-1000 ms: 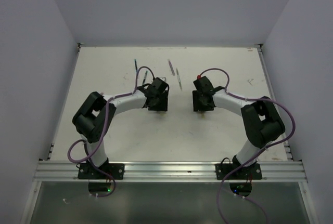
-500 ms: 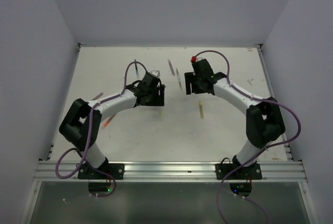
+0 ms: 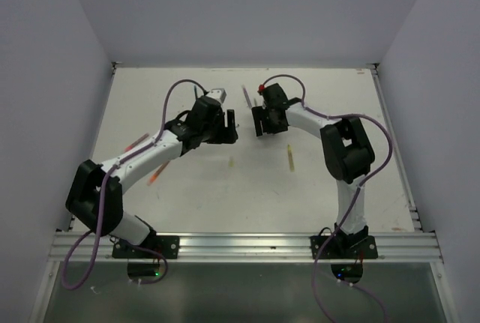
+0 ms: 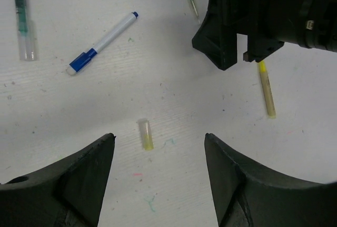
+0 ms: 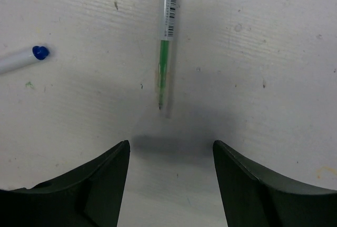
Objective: Open the pen caps
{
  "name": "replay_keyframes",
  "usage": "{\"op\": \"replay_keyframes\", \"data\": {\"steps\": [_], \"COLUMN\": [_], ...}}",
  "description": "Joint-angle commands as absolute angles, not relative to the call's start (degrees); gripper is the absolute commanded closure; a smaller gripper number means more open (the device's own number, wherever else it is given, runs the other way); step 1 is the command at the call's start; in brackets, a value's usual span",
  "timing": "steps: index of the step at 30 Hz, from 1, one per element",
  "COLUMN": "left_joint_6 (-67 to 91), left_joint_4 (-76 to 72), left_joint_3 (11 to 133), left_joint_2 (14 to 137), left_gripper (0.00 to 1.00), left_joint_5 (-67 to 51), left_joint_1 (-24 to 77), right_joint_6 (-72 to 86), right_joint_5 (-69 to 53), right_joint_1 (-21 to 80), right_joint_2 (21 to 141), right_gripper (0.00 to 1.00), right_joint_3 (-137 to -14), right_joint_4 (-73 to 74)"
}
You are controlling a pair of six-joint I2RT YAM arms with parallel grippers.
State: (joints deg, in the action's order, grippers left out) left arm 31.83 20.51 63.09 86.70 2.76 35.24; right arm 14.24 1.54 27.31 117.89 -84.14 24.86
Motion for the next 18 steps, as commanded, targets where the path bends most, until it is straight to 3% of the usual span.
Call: {"op": "replay_keyframes", "data": {"steps": [1, 11, 18], "left_joint_6": [31.11, 31.99, 31.20], "left_joint_4": [19.34, 18.63, 19.42], "left_joint_3": [60.75, 55.37, 55.11], "left_joint_2": [80.44, 70.23, 68.12], "left_gripper": [0.27, 0.27, 0.28], "left_joint_5": [3.87, 2.20, 2.11], "left_joint_1": [34.45, 32.52, 31.90], "right_joint_6": [13.62, 13.54, 14.15], "right_joint_5": [0.18, 1.66, 4.13], "right_joint_1": [27.25, 27.16, 27.25], "right_joint_2": [118.73, 128.58, 131.75], "right_gripper": [0.32, 0.37, 0.60], "right_joint_3": [-88.41, -101.67, -103.36], "right_joint_4": [21.97, 28.91, 30.50]}}
